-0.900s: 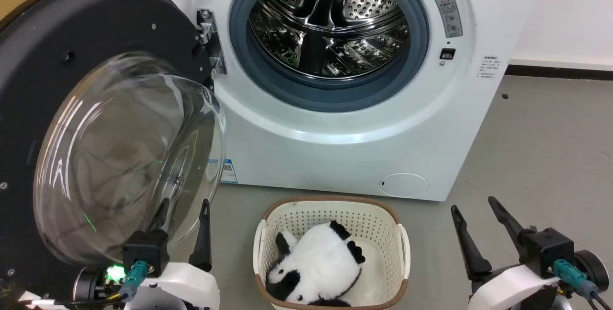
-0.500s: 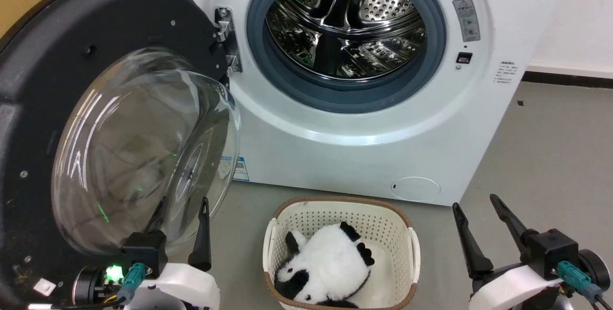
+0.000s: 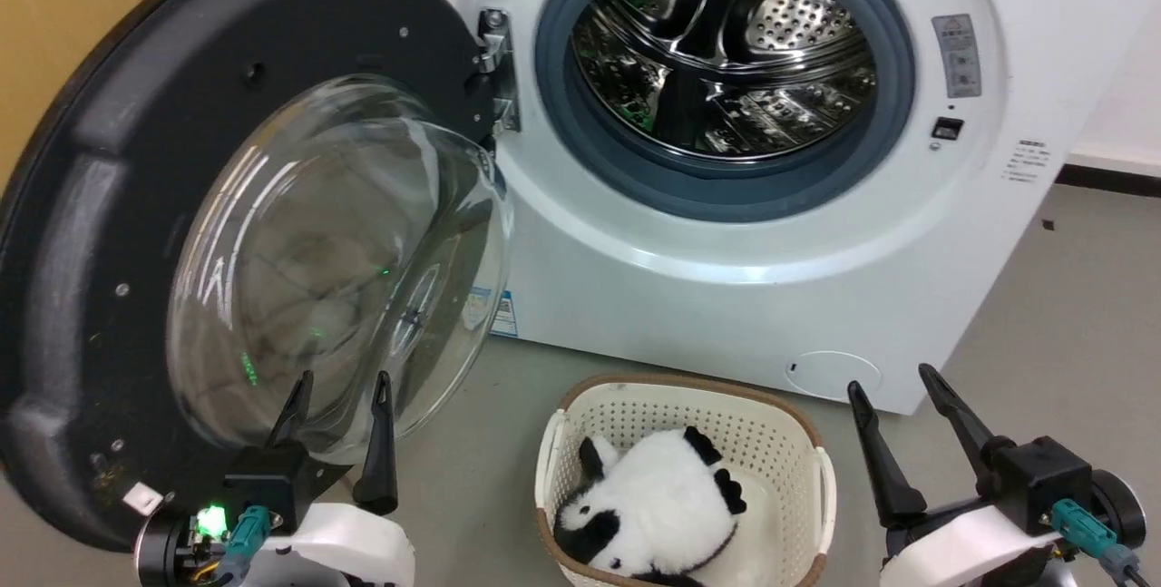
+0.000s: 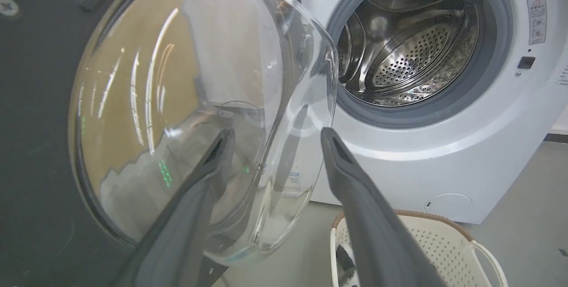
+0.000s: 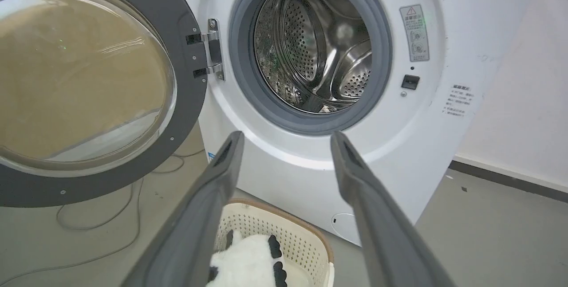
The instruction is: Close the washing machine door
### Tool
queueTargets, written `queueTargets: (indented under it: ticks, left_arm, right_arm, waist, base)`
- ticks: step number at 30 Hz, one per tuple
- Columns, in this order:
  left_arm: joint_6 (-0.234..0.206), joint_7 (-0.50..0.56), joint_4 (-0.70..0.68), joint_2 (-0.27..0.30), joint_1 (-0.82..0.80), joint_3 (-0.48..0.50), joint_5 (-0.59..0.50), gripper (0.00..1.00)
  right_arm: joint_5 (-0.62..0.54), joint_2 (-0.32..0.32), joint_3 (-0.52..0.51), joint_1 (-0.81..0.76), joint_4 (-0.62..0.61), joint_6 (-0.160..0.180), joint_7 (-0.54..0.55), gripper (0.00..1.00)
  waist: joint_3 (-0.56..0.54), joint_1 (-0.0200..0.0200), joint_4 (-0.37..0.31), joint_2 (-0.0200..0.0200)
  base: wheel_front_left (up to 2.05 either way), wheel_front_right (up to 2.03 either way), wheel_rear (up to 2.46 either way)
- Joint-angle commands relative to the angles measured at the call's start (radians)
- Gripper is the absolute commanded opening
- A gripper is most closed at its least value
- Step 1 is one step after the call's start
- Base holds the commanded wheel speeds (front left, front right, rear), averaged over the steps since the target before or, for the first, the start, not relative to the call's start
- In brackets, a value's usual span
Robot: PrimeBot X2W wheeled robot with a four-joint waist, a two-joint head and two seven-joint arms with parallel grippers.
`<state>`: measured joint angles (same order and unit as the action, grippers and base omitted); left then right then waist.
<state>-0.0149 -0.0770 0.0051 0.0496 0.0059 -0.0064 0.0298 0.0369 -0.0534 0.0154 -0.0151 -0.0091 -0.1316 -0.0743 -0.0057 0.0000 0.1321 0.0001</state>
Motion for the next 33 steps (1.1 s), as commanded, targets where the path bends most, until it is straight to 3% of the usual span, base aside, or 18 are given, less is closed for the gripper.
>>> queueTargets:
  ticks: [1,33]
  left_arm:
    - [-0.003,-0.009,-0.004,0.000,0.015,0.001,0.005,1.00]
    - [-0.060,-0.075,-0.083,0.001,0.076,0.025,0.036,1.00]
  right_arm:
    - [0.011,0.001,0.004,-0.005,-0.004,0.000,-0.011,1.00]
    - [0.038,0.002,0.110,0.072,0.039,0.001,-0.078,1.00]
  waist:
    - [-0.001,0.0000,0.009,-0.0001]
    - [0.023,0.0000,0.182,-0.0001]
  base:
    - [0.00,0.00,0.00]
    - [0.00,0.00,0.00]
